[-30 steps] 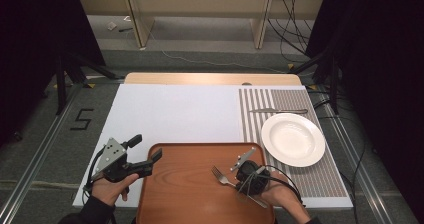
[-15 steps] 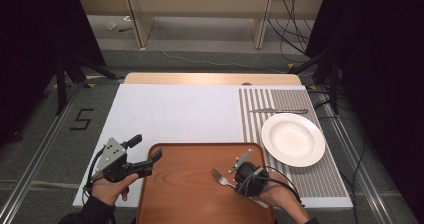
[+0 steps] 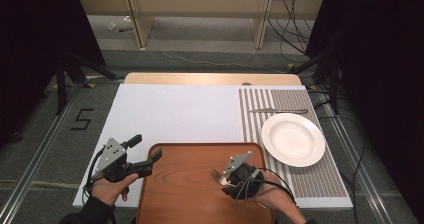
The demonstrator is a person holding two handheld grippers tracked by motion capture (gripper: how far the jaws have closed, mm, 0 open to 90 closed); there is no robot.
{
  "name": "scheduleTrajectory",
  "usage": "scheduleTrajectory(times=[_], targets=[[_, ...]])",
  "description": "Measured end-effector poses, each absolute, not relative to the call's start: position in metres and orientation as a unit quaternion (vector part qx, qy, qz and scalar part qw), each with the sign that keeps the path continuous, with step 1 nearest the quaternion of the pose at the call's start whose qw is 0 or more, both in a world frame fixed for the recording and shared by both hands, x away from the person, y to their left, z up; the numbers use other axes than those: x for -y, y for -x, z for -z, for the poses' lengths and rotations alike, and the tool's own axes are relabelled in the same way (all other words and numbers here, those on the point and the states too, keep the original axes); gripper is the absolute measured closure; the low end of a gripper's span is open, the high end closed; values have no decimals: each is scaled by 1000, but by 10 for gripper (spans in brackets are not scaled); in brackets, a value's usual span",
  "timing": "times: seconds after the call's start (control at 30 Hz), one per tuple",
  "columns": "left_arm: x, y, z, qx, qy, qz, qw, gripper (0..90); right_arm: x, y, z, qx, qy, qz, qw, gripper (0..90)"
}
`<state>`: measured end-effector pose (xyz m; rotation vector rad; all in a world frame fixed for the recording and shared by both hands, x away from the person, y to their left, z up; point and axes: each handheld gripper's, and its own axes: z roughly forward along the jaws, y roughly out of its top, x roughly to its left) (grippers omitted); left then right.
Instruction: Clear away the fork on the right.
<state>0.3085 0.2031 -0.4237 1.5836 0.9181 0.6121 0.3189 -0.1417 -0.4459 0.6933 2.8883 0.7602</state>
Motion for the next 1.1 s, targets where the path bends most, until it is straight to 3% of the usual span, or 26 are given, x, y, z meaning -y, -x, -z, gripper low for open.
scheduleTrajectory(times=[0.3, 0.4, 1.1], targets=[[-203, -308, 424, -391, -674, -261, 569, 167, 136, -320, 452, -951, -210, -222, 52, 872], [-203, -309, 424, -391, -674, -260, 570, 167, 136, -320, 453, -952, -209, -216, 53, 899], [-203, -309, 424, -393, -674, -260, 569, 168, 142, -329, 459, -955, -224, -168, 100, 900]])
